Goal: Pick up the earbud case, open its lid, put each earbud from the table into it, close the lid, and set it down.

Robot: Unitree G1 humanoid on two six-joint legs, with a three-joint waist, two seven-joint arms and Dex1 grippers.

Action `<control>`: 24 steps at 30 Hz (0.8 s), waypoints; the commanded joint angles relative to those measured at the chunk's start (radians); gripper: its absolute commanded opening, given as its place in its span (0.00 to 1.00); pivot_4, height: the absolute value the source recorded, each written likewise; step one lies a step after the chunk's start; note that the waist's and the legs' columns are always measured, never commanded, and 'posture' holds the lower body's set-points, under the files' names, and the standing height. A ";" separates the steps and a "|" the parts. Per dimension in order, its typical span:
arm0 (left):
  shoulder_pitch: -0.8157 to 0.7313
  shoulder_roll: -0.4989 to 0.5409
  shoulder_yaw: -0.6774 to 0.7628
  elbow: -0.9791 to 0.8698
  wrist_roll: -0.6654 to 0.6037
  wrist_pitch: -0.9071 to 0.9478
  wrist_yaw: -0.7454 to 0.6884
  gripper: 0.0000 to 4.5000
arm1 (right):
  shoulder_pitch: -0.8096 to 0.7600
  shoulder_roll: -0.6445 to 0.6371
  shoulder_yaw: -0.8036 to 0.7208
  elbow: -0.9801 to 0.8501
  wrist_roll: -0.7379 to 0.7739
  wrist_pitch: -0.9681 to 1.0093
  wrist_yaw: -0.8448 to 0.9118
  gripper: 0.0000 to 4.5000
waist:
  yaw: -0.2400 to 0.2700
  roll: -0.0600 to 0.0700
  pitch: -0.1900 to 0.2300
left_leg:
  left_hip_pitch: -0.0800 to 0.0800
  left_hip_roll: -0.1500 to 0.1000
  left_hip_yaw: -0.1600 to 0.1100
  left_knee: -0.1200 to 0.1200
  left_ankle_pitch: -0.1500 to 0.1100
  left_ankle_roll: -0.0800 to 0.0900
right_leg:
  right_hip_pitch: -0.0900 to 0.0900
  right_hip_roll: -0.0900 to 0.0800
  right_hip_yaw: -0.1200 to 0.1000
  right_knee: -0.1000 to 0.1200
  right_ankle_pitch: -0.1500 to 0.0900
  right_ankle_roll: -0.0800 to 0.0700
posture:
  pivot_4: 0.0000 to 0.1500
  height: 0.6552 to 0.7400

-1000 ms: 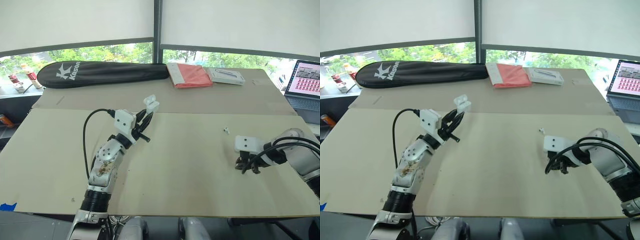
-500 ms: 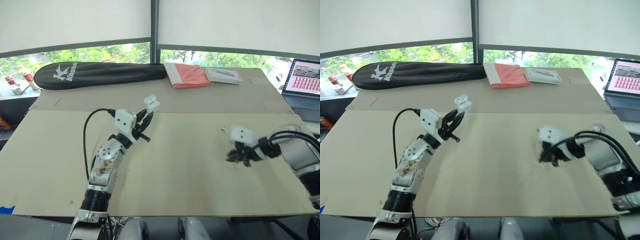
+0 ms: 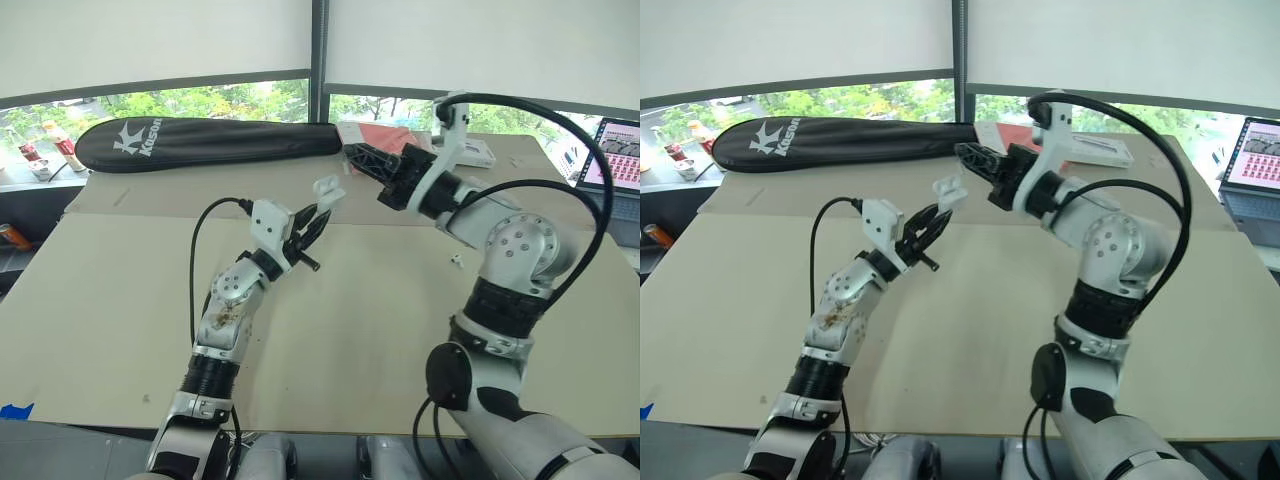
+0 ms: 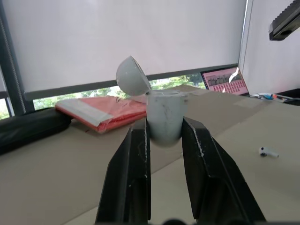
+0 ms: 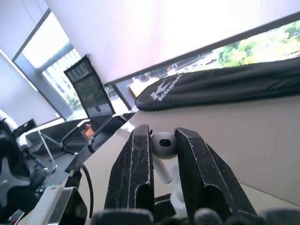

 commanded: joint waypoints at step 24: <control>-0.052 -0.030 -0.003 -0.035 -0.033 -0.017 -0.026 0.10 | 0.213 -0.011 0.238 -0.029 0.019 -0.377 -0.176 0.08 | -0.027 0.000 0.000 | 0.003 0.001 -0.001 -0.004 0.001 -0.001 | 0.000 0.001 0.002 0.000 0.000 0.000 | 1.00 1.00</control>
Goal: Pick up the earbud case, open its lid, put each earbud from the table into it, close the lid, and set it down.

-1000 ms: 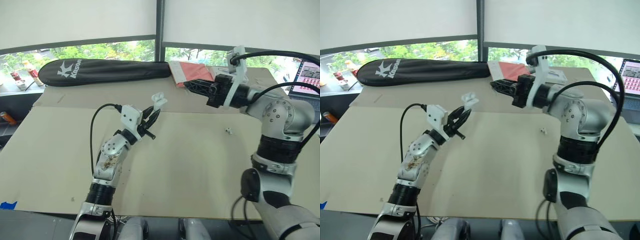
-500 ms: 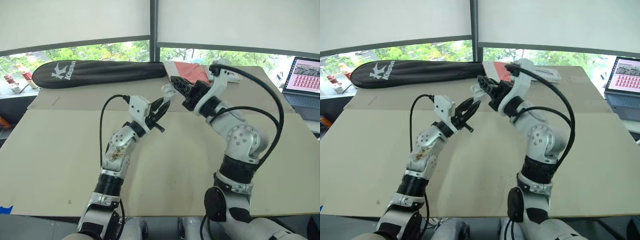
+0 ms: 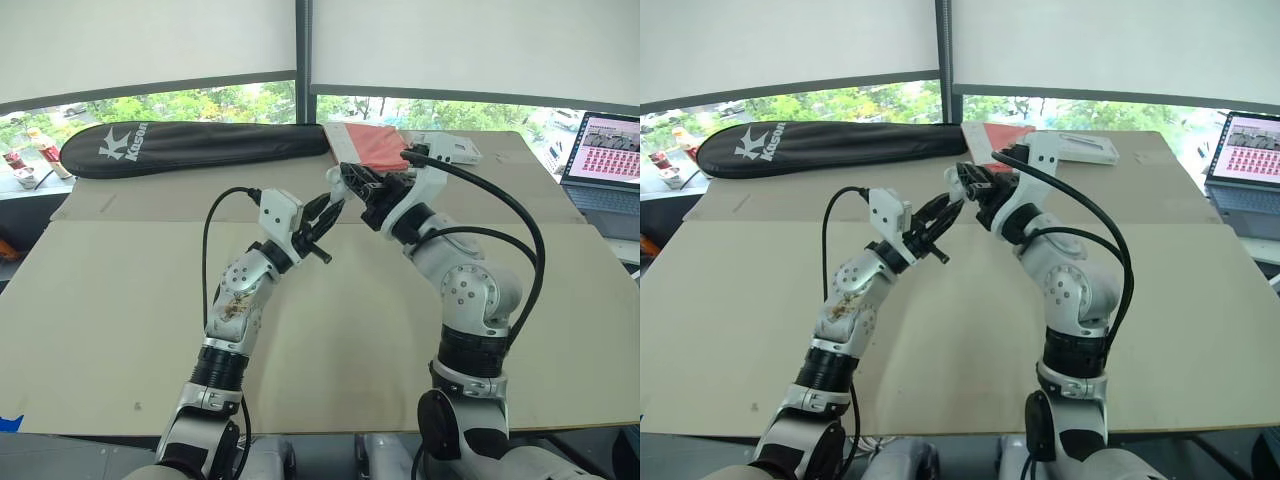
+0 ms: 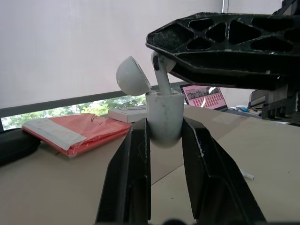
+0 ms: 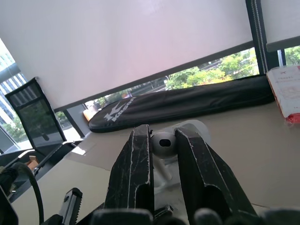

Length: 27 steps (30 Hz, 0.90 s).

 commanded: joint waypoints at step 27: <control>-0.023 -0.001 0.001 -0.051 -0.015 -0.017 -0.013 0.10 | 0.017 -0.006 0.028 -0.004 0.104 -0.026 -0.085 0.46 | 0.000 0.000 0.000 | 0.000 0.000 0.000 0.000 0.000 0.000 | 0.000 0.000 0.000 0.000 0.000 0.000 | 1.00 1.00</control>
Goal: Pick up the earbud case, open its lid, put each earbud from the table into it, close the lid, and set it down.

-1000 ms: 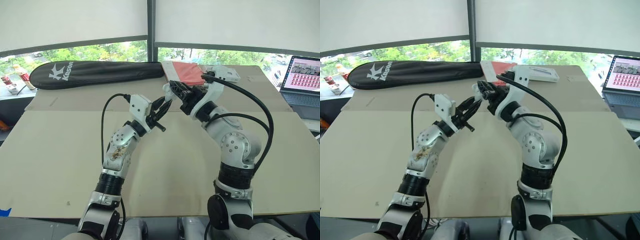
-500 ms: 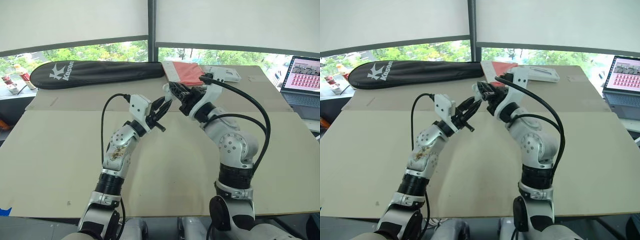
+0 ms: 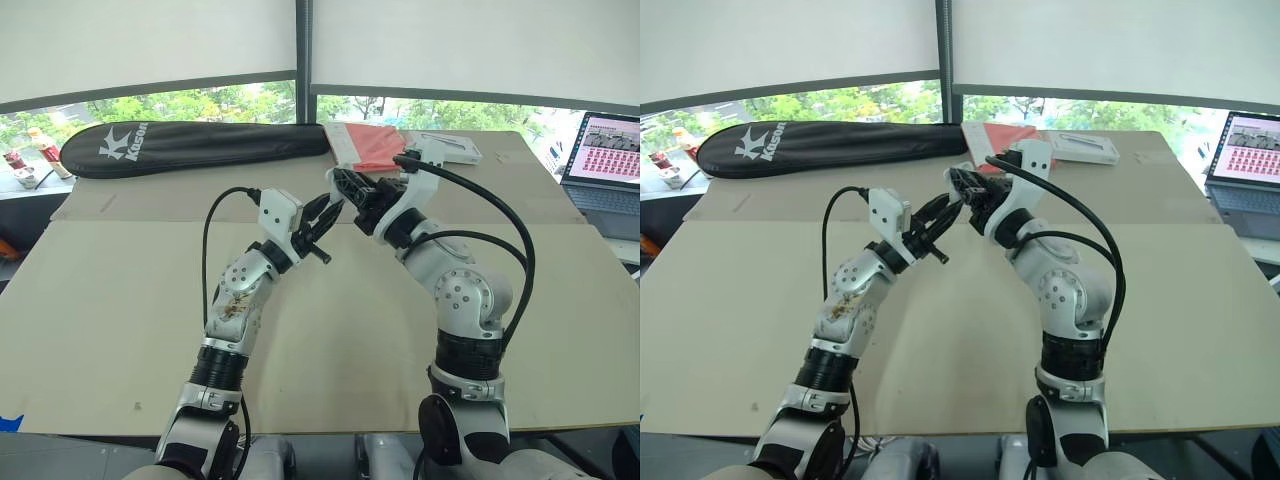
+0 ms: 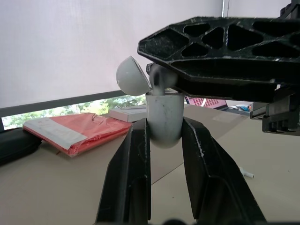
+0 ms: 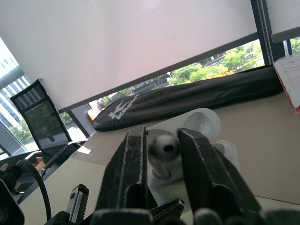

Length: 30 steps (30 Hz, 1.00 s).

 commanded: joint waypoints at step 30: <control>0.045 0.075 0.023 -0.062 -0.006 -0.012 -0.013 0.10 | 0.183 -0.657 0.122 0.511 -0.310 -0.438 0.419 0.46 | 0.001 0.000 0.000 | 0.002 0.000 0.003 0.000 -0.001 0.002 | 0.001 0.001 0.004 -0.007 -0.001 0.001 | 1.00 1.00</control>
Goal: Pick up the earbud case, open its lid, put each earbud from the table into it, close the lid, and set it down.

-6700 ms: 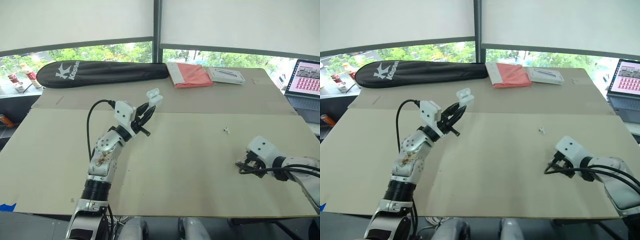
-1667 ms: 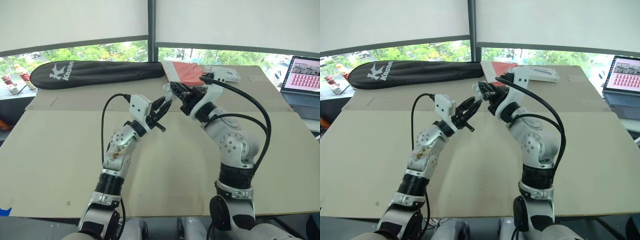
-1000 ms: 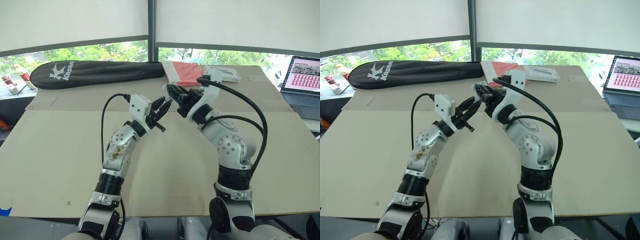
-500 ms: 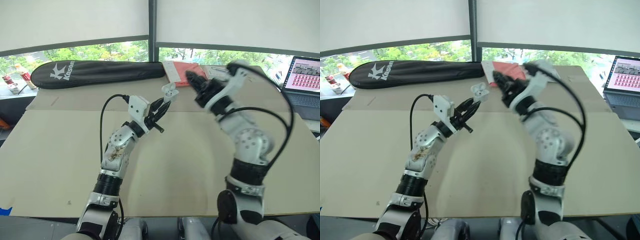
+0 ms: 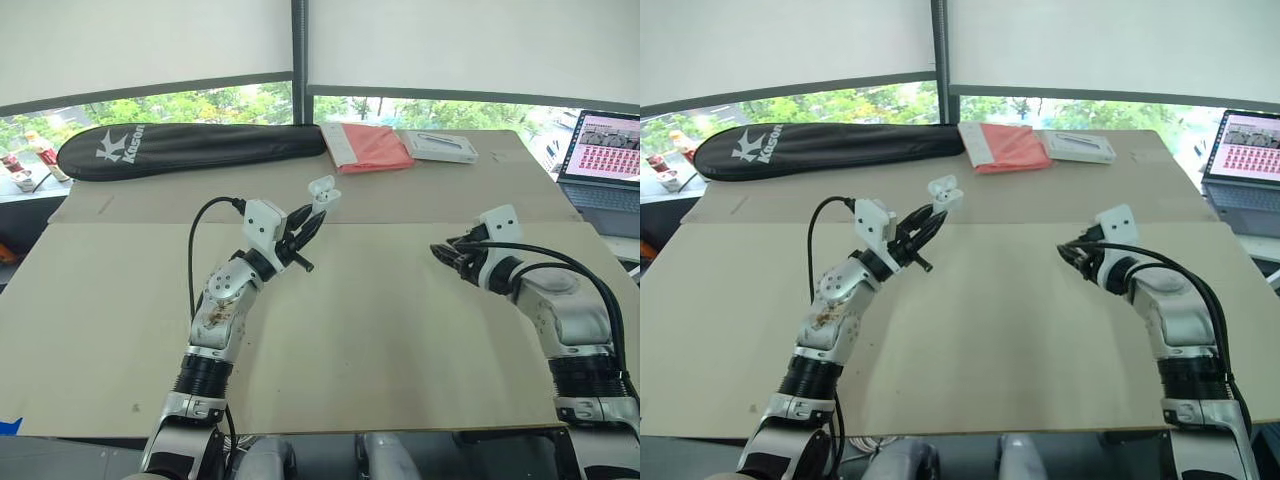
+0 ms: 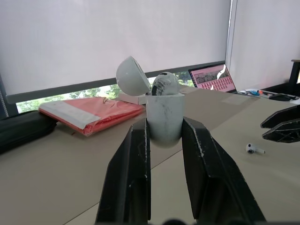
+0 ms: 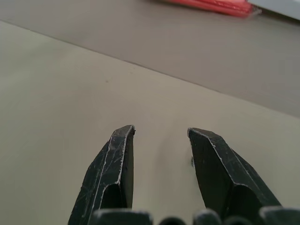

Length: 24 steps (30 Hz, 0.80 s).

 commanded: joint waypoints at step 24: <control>0.002 0.025 0.002 -0.091 -0.006 0.007 0.011 0.10 | -0.263 0.045 0.010 0.662 -0.157 -0.354 0.134 0.07 | 0.000 0.000 0.000 | 0.001 0.000 0.001 0.000 0.000 0.000 | 0.001 0.000 0.000 0.000 0.000 0.000 | 1.00 1.00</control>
